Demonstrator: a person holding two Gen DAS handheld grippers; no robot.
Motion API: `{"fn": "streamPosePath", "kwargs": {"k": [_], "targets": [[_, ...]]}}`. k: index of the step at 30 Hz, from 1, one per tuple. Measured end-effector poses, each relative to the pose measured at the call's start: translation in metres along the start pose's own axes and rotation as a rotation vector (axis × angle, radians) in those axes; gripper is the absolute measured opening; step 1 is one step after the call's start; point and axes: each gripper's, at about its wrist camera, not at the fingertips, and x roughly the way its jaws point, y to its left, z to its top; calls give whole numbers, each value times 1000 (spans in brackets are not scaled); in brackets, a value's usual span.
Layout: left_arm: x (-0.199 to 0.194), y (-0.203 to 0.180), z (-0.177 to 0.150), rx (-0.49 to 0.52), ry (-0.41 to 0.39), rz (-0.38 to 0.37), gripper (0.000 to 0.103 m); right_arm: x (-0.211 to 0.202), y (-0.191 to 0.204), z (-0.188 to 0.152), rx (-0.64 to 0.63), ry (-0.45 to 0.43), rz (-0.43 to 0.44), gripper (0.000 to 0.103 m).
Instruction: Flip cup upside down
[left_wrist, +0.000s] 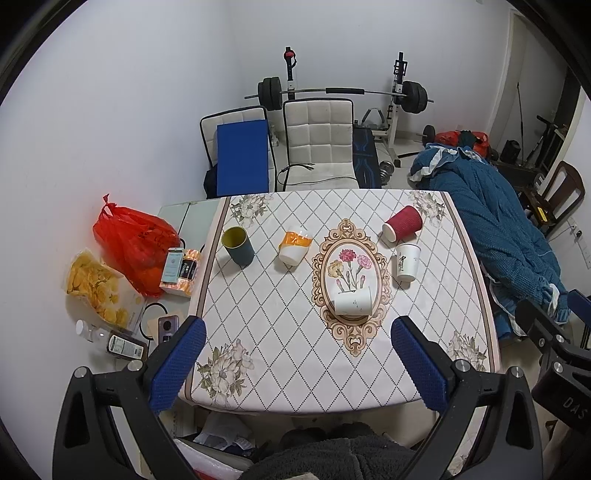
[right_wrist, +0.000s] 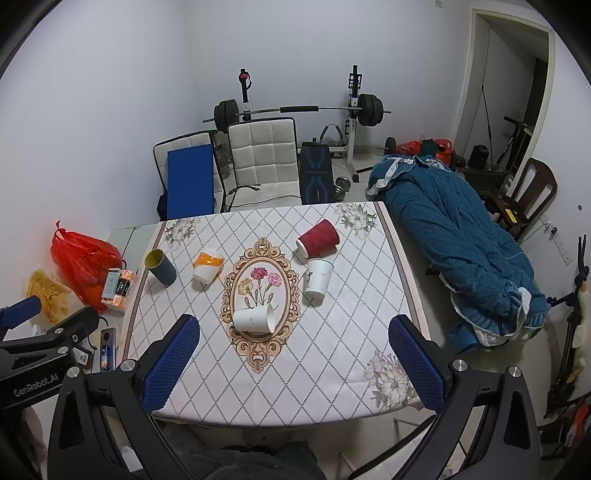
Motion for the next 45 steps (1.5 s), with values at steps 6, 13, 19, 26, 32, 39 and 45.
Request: {"fn": "streamPosePath", "kwargs": {"k": [6, 13, 19, 26, 32, 39, 45], "targets": [[12, -6, 1, 12, -1, 3, 103, 5, 5, 7, 14, 12, -7, 103], [63, -3, -4, 48, 46, 4, 103, 57, 3, -2, 56, 93, -72, 103], [114, 3, -15, 72, 121, -21, 103, 123, -8, -32, 81, 219, -141, 103], [175, -7, -23, 106, 219, -12, 103, 202, -28, -83, 107, 358, -125, 103], [224, -33, -21, 143, 294, 10, 103, 262, -50, -113, 117, 469, -102, 103], [273, -72, -5, 183, 357, 45, 103, 326, -85, -121, 125, 571, -93, 103], [313, -114, 24, 243, 372, 60, 103, 368, -115, -114, 132, 629, -93, 103]]}}
